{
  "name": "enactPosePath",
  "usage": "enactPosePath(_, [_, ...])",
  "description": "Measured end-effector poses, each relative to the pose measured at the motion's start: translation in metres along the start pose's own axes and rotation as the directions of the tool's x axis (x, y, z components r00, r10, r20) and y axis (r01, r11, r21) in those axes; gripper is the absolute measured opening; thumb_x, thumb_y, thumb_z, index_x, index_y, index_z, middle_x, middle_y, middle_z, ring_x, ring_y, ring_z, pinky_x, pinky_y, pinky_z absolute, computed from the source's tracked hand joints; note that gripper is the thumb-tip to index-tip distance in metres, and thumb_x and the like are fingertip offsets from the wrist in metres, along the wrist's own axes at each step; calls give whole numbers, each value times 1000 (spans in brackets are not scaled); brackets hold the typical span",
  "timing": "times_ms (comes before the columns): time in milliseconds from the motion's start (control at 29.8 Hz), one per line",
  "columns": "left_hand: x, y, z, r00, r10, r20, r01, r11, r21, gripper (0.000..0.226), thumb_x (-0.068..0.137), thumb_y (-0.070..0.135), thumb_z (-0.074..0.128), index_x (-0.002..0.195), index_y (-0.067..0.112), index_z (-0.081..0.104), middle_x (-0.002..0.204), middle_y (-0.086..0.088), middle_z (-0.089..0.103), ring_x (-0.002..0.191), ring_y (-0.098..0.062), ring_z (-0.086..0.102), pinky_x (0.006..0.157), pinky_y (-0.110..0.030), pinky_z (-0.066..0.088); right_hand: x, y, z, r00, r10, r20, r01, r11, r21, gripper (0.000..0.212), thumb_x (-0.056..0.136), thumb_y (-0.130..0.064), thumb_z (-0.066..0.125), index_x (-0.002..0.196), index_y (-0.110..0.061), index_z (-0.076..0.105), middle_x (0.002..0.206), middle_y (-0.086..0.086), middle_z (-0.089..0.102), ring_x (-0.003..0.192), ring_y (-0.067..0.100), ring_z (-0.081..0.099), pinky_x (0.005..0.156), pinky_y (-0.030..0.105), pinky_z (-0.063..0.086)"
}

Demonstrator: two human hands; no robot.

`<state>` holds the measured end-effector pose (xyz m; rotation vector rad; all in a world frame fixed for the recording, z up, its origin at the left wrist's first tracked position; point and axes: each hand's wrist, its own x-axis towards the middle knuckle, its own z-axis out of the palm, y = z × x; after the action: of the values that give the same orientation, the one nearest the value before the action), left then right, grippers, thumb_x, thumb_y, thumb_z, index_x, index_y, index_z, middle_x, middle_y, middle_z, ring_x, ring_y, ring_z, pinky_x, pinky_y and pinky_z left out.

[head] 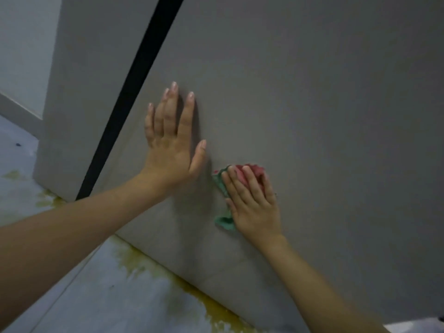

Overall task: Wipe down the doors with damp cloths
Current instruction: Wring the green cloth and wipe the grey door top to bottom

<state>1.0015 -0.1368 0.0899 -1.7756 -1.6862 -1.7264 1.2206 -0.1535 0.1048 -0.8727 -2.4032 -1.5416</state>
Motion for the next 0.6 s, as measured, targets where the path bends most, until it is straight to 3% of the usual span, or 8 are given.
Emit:
enactPosePath(134, [-18,23,1,991,107,82,-107,994,-10,73,89,40,39,147,-2,24,152,-27,14,143,-36,10,116,-54,8,-30,54,-26,951,303,-54,-305,951,-42,51,95,-27,40,142,-9,34,143,5,35,145,26,12,115,44,12])
enactPosePath(202, [-23,33,3,984,148,95,-146,989,-27,72,90,41,39,146,-2,24,153,-26,13,143,-33,9,116,-52,6,-25,72,-34,857,504,-109,-513,854,-84,56,97,-30,35,145,-2,24,147,14,30,139,36,19,116,46,6])
enactPosePath(269, [-21,42,7,982,173,77,-171,985,-37,72,90,40,40,146,-2,25,152,-26,15,142,-33,10,116,-51,7,-5,70,-34,717,673,-181,-692,717,-80,61,96,-31,34,145,3,21,149,24,29,137,41,22,116,47,5])
enactPosePath(336, [-16,49,12,984,169,46,-167,985,-46,72,89,40,41,146,-2,25,152,-26,15,142,-34,11,116,-51,7,17,60,-28,595,767,-242,-791,612,-6,62,97,-33,31,144,7,24,147,28,31,137,44,23,116,49,7])
enactPosePath(369, [-14,52,15,986,161,34,-159,986,-49,73,89,40,41,146,-2,24,152,-26,14,142,-35,11,116,-50,7,22,56,-24,580,772,-260,-796,605,21,61,97,-33,28,144,7,25,147,28,32,137,44,23,117,50,8])
enactPosePath(403, [-13,53,18,988,155,25,-154,987,-49,73,88,39,41,146,-1,23,152,-25,13,142,-35,10,116,-50,7,20,50,-18,607,752,-257,-773,634,30,61,98,-34,26,145,5,23,148,26,31,139,43,20,117,50,6])
enactPosePath(537, [-14,55,23,988,155,23,-154,987,-38,74,88,38,43,146,-2,20,152,-26,9,142,-38,7,116,-51,4,-34,7,3,878,472,-80,-469,881,60,61,100,-36,23,151,-11,1,160,7,0,146,26,-5,119,44,-2])
enactPosePath(605, [-15,57,23,989,145,32,-144,989,-35,75,89,39,42,147,-3,19,152,-26,7,143,-39,6,117,-52,2,-65,-5,9,927,373,-43,-372,927,44,60,101,-35,24,152,-15,1,160,0,-9,147,21,-5,119,41,1])
